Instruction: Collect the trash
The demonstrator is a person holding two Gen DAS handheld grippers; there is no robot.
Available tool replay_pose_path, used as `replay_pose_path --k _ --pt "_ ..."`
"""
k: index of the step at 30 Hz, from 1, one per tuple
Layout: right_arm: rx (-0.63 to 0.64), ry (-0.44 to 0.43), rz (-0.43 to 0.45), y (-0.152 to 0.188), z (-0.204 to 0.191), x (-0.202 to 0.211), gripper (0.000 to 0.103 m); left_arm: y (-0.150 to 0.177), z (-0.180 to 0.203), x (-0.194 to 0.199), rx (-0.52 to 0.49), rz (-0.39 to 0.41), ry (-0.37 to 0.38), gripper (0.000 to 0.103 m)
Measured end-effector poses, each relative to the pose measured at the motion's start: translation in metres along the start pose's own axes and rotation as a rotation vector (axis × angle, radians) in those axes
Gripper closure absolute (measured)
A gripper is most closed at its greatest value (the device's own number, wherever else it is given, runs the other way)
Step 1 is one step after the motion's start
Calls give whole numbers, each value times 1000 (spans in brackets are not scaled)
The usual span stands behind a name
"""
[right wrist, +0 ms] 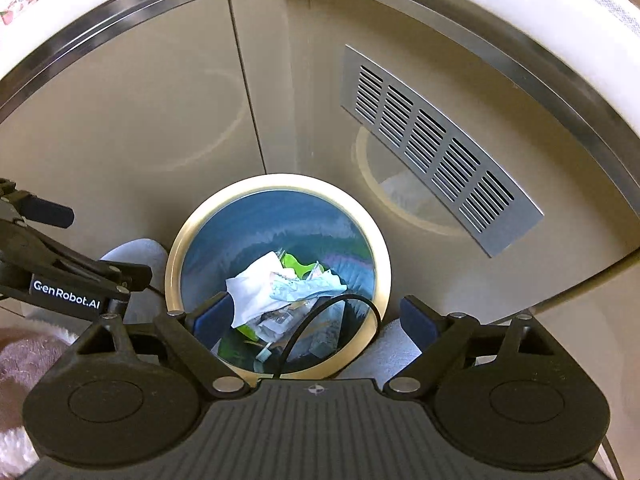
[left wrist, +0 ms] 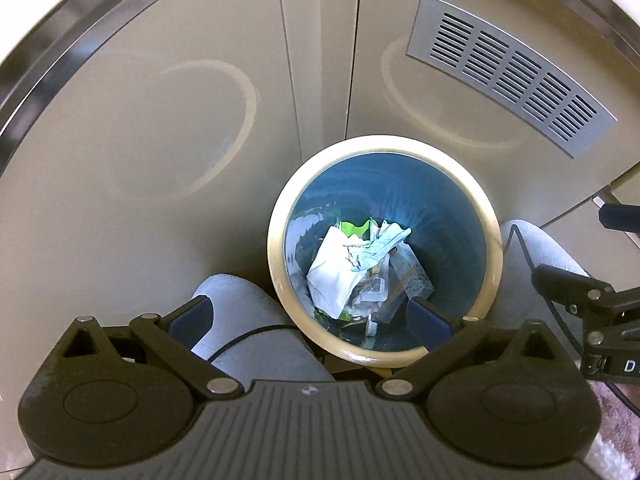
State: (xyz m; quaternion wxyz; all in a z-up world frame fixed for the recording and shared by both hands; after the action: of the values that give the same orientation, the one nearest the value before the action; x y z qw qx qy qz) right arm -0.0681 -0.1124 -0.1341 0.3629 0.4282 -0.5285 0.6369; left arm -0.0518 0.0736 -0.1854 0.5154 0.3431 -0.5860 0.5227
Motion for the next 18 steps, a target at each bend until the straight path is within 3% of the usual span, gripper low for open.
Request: replay_pose_path --k 18 --pt "-14 1 -4 4 1 -2 11 1 1 -7 -7 -12 -11 0"
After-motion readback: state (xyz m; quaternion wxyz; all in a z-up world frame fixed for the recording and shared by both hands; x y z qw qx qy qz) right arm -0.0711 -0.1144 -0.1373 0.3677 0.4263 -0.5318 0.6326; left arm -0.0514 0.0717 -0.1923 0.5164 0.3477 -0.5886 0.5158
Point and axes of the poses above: each gripper's, at about its wrist camera, not at the fingertips, and x roughly against the way its jaws point, z to its right, y to its underside, the point moved 1 cm from there along -x, roughly the way its jaws point, and after that the axes turned 11 degrees about y, right-handed, at the moved point
